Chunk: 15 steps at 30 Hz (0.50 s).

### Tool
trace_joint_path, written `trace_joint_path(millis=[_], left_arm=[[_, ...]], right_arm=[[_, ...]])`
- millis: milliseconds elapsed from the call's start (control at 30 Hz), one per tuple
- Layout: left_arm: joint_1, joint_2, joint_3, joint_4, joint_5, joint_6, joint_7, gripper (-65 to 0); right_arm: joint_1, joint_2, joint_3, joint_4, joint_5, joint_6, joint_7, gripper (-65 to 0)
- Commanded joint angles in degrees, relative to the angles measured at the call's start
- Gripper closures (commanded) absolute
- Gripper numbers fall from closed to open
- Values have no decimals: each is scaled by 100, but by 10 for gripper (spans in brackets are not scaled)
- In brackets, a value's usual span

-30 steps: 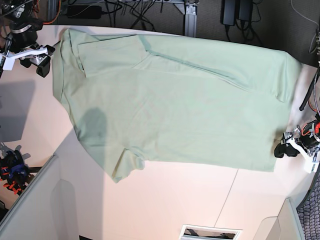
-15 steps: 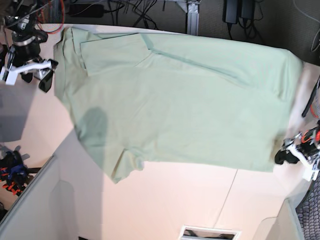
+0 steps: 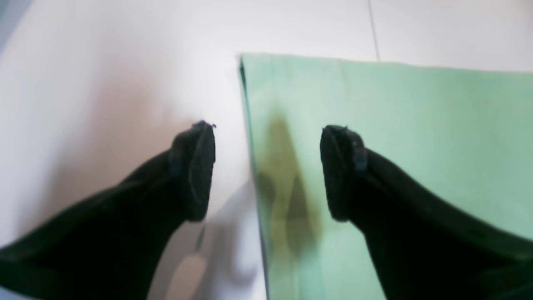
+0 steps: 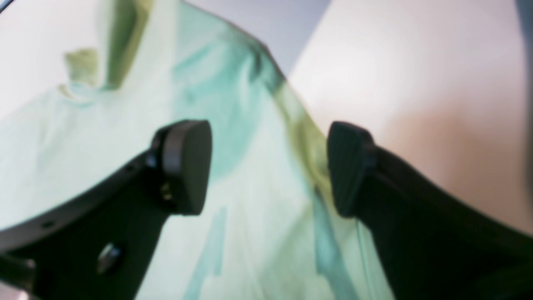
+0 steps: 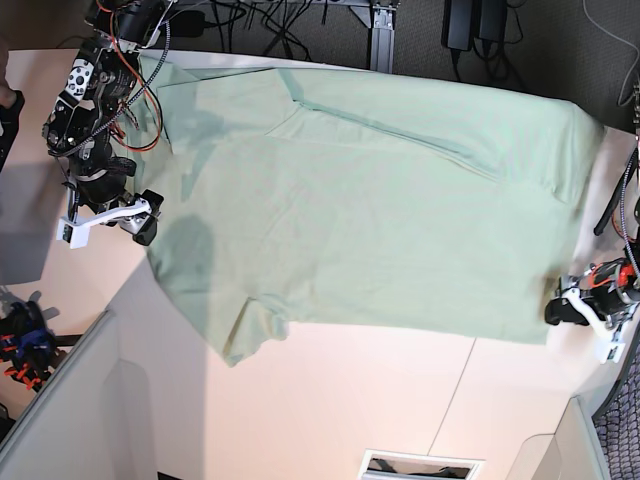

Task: Fold the T-shirt properly
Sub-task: 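Grasp the hem-side edge with both grippers and fold it over lengthwise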

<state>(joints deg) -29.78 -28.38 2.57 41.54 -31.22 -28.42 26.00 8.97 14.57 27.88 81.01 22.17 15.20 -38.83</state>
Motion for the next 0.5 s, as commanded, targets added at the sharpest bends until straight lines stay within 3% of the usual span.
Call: trace_joint_path(millis=[0, 67, 167, 300, 400, 467], left_arm=[[-254, -46, -28, -103, 7, 170, -212, -425], [-396, 13, -28, -511, 195, 481, -350, -425], [-540, 83, -28, -979, 256, 505, -518, -425], [-542, 278, -28, -1021, 216, 114, -297, -425], [-546, 459, -28, -1012, -157, -348, -17, -425], [-542, 562, -28, -1012, -262, -426, 39, -425]], right_arm=[[116, 79, 22, 72, 50, 15, 107, -430], [98, 81, 22, 66, 20, 17, 13, -430], [96, 83, 24, 66, -15, 17, -68, -430], [103, 81, 22, 68, 26, 17, -68, -430], [103, 81, 22, 68, 76, 17, -66, -430], [103, 85, 24, 68, 74, 17, -63, -430]])
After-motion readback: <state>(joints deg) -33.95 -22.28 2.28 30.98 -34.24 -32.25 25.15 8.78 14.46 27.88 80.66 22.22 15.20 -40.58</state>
